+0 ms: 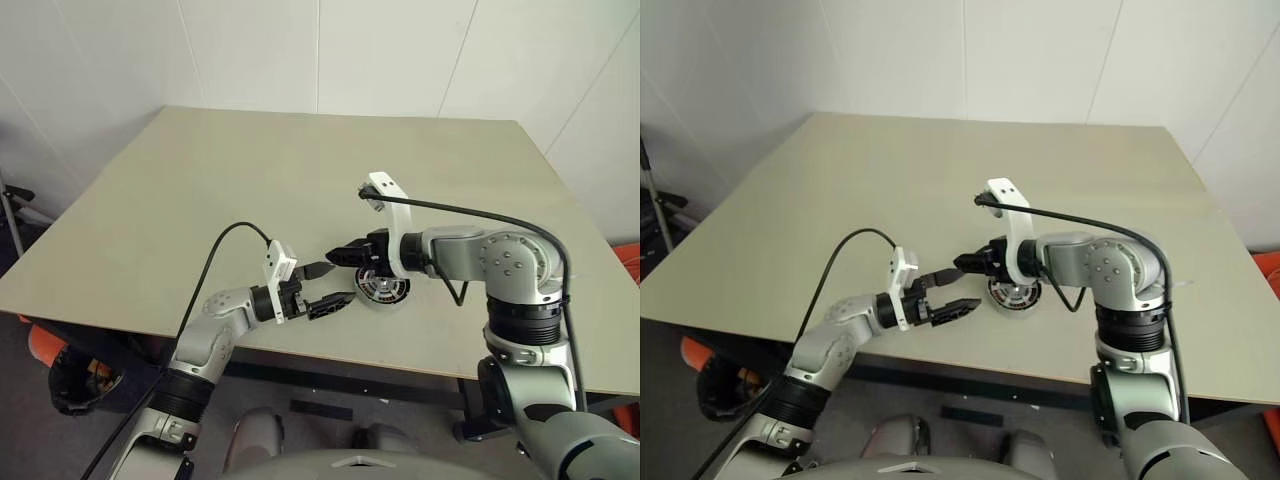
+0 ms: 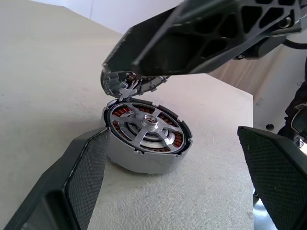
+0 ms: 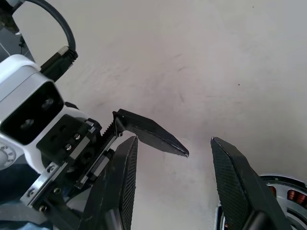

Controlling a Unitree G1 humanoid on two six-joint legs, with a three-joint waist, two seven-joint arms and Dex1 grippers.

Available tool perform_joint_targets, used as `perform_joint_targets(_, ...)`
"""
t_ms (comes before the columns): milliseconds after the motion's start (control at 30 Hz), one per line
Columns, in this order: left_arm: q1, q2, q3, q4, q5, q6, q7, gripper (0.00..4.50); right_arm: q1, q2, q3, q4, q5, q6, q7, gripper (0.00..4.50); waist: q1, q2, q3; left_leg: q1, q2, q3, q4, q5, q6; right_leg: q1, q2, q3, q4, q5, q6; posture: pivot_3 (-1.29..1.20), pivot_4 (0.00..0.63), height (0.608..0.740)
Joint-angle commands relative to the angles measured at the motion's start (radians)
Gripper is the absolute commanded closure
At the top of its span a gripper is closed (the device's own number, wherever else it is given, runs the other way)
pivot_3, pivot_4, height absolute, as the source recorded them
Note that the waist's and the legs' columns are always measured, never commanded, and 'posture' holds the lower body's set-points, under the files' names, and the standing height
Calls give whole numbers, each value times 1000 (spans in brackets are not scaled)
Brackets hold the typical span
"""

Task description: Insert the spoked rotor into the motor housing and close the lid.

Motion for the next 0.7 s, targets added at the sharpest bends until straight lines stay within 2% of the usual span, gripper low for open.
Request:
perform_joint_targets(33,-21,0,16,-11,-15,-10,-11,0,29,-208,141,-185,-38,-163,175,1800,4,0,0,0,0,0,0,0,0,0,0,0,-1,-2,4,0,0,740)
perform_joint_targets(100,-23,-1,16,-8,-15,-10,-12,0,85,-363,234,-247,-124,-336,298,1800,11,-1,0,1,0,0,-2,0,0,2,0,0,-3,-3,6,0,0,740)
perform_joint_targets(233,-26,-3,17,-2,-16,-11,-14,0,172,-511,286,-245,-230,-579,470,1800,18,-1,0,2,0,0,-2,-1,1,2,0,0,-4,-3,7,0,0,740)
perform_joint_targets(467,-25,-5,20,3,-14,-13,-18,0,250,-636,398,-159,-483,-907,653,1800,20,-1,0,1,0,0,0,-3,5,3,0,0,-4,-3,7,0,0,740)
perform_joint_targets(700,-22,-6,24,2,-14,-14,-16,0,273,-640,447,-12,-693,-1142,753,1800,14,-1,0,1,0,0,3,-5,9,3,0,0,-3,0,1,0,0,740)
